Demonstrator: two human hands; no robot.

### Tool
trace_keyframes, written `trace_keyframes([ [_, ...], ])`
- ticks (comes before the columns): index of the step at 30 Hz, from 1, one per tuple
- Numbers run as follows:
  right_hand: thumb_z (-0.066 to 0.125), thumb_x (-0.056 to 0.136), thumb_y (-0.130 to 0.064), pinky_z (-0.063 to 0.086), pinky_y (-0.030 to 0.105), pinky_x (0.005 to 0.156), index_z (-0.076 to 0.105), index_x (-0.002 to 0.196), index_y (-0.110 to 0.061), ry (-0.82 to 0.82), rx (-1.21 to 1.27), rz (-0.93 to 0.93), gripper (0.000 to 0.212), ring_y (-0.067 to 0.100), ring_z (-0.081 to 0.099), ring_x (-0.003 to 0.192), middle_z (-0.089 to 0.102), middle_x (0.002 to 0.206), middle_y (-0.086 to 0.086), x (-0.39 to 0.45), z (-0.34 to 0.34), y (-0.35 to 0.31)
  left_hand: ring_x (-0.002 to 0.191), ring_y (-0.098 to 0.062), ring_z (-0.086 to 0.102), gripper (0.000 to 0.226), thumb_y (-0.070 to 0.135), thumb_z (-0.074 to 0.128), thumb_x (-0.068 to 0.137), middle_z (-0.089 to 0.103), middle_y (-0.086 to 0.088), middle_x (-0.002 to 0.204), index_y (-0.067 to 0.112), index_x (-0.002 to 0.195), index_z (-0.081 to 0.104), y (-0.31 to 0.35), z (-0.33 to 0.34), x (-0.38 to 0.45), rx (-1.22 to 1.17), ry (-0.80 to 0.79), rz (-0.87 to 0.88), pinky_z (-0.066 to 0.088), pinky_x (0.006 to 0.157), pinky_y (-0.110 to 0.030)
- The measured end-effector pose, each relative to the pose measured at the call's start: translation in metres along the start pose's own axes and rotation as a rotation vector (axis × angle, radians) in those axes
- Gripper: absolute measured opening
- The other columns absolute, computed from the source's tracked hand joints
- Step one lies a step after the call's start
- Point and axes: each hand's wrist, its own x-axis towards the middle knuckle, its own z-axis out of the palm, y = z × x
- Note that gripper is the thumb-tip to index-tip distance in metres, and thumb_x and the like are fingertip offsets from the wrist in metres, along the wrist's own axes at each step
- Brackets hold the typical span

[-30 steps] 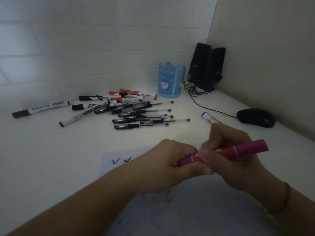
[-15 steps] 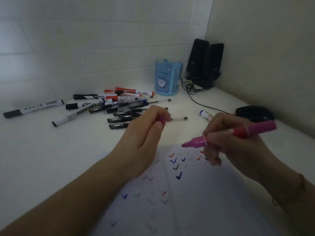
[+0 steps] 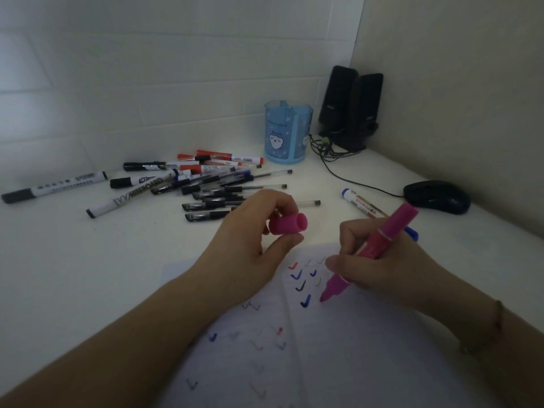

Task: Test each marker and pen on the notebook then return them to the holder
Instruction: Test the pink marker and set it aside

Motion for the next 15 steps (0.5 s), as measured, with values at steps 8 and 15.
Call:
trace_keyframes([
  [8,0.073,0.072,-0.020,0.040,0.015,0.048,0.050,0.048,-0.021,0.051,0.116,-0.034,0.033,0.004,0.045,0.044,0.050,0.045,-0.004,0.002,-0.006,0.001,0.088,-0.006,0.052,0.031,0.018,0.071,0.083,0.053,0.019,0.099,0.032,0.103,0.051,-0.002,0.001,0.000,0.025,-0.002,0.052,0.041,0.077,-0.011],
  [15,0.067,0.074,-0.037,0.034,0.022,0.042,0.064,0.071,-0.005,0.096,0.580,-0.220,0.032,0.023,0.043,0.038,0.055,0.047,0.008,0.003,-0.016,0.004,0.086,-0.004,0.053,0.033,0.018,0.072,0.082,0.053,0.023,0.096,0.034,0.103,0.052,-0.005,0.002,0.001,0.066,-0.010,-0.003,0.042,0.078,-0.011],
])
